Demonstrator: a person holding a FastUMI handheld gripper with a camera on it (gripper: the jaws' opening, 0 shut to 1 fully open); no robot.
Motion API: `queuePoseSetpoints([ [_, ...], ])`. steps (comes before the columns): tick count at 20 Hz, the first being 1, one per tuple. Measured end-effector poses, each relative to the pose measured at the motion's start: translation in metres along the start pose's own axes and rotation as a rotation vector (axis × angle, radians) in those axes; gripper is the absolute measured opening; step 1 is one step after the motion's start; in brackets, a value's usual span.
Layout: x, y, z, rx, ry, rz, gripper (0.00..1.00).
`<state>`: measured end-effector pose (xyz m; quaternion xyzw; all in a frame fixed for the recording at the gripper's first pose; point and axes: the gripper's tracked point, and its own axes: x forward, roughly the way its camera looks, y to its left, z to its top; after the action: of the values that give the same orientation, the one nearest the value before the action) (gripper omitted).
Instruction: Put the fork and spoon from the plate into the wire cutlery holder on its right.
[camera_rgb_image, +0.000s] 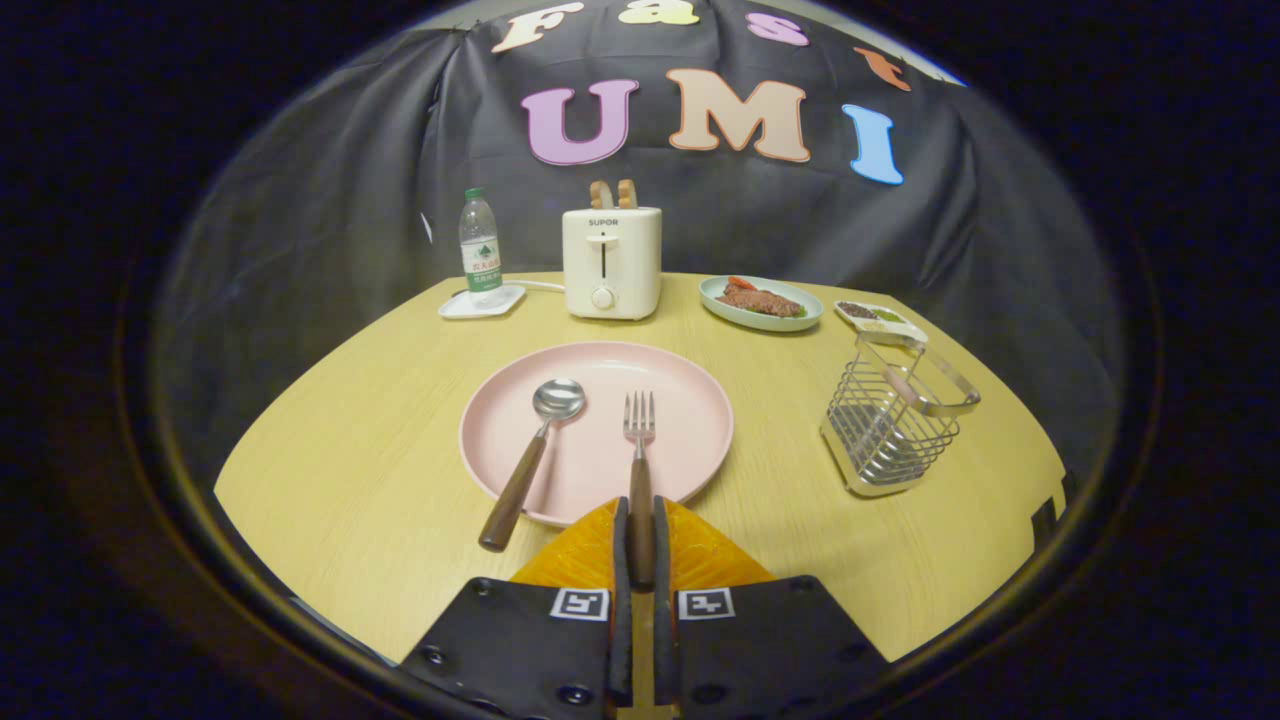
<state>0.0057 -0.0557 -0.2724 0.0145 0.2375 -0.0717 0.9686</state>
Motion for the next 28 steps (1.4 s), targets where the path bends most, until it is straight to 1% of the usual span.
queuePoseSetpoints([
  [5, -0.005, 0.005, 0.005, -0.02, 0.001, 0.01, 0.03],
  [8, -0.01, 0.008, 0.014, -0.044, -0.007, 0.004, 0.03],
  [10, -0.014, 0.012, 0.021, -0.042, -0.008, 0.015, 0.03],
  [16, -0.031, 0.01, 0.048, -0.049, -0.006, 0.011, 0.03],
  [21, -0.051, -0.003, 0.07, -0.041, -0.005, -0.007, 0.03],
  [28, -0.074, -0.047, 0.112, -0.005, -0.024, -0.083, 0.03],
])
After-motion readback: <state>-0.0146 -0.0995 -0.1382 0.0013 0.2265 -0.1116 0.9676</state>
